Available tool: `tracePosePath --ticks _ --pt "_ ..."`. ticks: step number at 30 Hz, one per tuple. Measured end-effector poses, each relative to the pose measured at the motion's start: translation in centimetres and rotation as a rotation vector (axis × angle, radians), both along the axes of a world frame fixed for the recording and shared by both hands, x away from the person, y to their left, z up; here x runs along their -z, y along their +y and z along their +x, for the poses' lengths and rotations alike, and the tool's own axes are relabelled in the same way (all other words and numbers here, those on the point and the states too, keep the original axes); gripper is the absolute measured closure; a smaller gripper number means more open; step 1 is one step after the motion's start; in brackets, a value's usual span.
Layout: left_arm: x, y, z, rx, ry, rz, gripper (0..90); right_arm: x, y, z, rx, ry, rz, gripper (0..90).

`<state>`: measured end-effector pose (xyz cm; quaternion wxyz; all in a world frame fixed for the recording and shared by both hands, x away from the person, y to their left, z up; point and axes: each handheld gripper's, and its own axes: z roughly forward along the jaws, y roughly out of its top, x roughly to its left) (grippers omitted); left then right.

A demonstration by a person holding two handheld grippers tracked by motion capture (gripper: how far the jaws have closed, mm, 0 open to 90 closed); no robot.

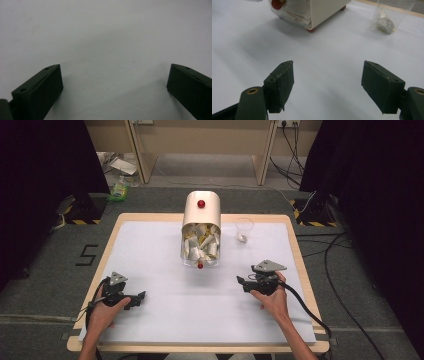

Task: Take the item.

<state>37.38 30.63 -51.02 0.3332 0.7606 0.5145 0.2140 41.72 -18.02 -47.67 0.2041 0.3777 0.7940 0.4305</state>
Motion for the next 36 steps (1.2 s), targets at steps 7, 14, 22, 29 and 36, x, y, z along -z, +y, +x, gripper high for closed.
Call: tracePosePath --ticks 7,14,22,29,36 --pt "0.0 0.0 0.0 0.0 0.0 0.0 0.0 0.6 -0.2 -0.5 0.011 0.029 -0.001 27.0" --pt "0.0 0.0 0.0 0.0 0.0 0.0 0.0 0.8 -0.7 -1.2 0.024 0.041 -0.007 26.8" --pt "0.0 0.0 0.0 0.0 0.0 0.0 0.0 1.2 -0.4 -2.2 0.005 0.054 -0.051 25.4" --pt "0.0 0.0 0.0 0.0 0.0 0.001 0.0 1.6 -1.0 -2.6 0.009 0.083 -0.043 25.1" --pt "0.0 0.0 0.0 0.0 0.0 0.0 0.0 2.1 -1.1 -2.9 -0.009 0.107 -0.081 22.4"
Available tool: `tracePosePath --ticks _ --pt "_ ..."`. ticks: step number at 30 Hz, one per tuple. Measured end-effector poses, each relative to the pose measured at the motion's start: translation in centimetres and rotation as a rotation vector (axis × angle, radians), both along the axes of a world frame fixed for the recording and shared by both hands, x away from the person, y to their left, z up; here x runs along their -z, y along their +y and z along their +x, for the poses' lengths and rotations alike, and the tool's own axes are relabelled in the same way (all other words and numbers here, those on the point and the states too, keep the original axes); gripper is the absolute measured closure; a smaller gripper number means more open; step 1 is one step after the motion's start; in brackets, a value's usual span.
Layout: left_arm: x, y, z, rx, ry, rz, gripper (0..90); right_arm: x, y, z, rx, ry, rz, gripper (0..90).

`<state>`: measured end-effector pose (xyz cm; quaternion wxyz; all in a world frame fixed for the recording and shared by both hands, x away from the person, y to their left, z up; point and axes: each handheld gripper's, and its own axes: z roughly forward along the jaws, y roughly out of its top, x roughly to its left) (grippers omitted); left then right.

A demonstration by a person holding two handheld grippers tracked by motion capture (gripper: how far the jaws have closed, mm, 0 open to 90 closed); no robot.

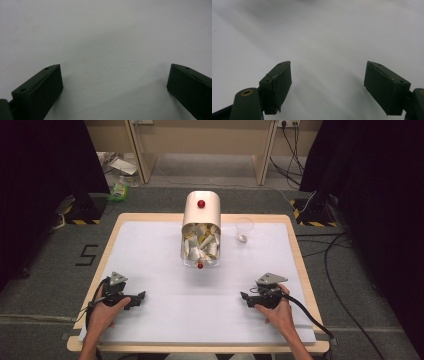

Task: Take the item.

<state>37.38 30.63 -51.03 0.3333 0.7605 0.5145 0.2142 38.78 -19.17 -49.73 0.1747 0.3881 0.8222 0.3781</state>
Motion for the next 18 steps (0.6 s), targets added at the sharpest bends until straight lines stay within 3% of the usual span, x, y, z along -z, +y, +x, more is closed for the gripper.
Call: tracePosePath --ticks 3,18 --pt "0.0 0.0 0.0 0.0 0.0 0.0 0.0 0.23 0.21 -0.1 -0.021 0.017 -0.029 18.9" --pt "0.01 0.0 0.0 0.0 0.0 -0.001 0.0 0.3 0.24 -0.28 -0.032 0.018 -0.041 16.6"
